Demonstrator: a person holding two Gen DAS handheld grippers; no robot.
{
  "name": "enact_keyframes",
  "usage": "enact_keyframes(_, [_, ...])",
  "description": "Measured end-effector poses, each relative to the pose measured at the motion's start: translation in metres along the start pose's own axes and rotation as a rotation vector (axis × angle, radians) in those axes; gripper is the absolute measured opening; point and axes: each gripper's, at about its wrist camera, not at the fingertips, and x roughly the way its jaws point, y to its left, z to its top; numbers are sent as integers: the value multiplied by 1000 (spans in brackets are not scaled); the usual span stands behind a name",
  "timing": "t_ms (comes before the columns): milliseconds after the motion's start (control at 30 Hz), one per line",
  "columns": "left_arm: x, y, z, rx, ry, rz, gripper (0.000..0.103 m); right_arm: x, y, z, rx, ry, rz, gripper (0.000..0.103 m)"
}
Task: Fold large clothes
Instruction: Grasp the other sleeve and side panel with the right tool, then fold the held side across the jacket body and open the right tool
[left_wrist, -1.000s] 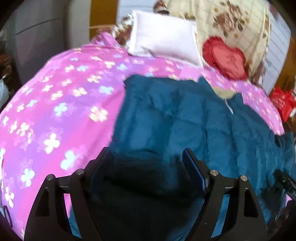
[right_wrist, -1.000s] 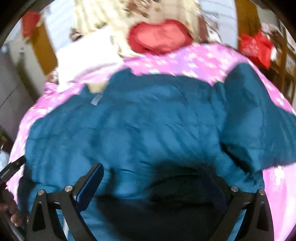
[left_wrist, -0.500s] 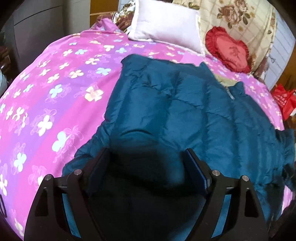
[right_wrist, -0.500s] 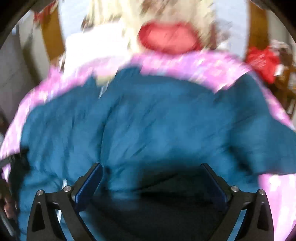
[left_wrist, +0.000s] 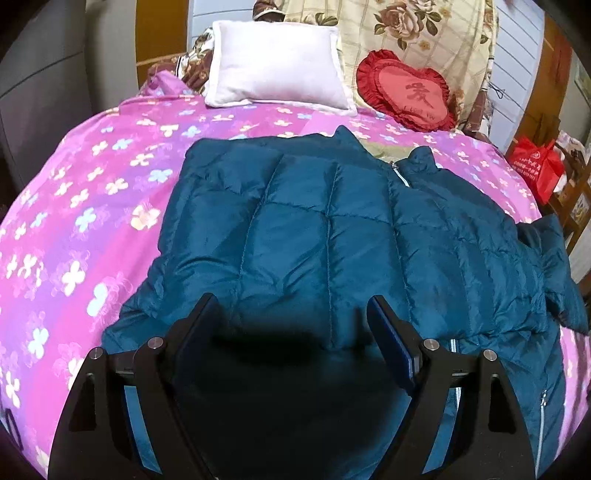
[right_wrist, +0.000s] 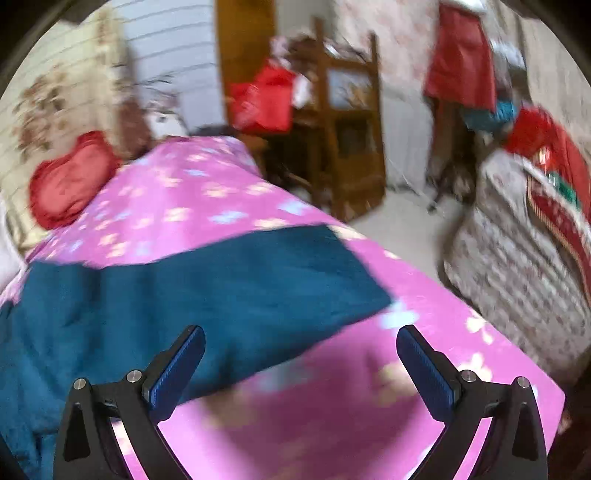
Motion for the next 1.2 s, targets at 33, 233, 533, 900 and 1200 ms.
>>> enact_keyframes(33, [0,0,0,0,-3,5,82,7,-14,0,22,26,15,103])
enact_keyframes(233, [4,-2,-2,17,5,16,82,50,-9,3,-59,137,127,103])
enact_keyframes(533, [9,-1,-4,25,17,29,82,73,6,14,-141,114,70,96])
enact_keyframes(900, [6,15,-1,-39,16,82,82,4,42,-8,-289,-133,44,12])
enact_keyframes(1200, [-7,18,2,-50,-6,62,82,-108,137,-66,-482,-325,116,12])
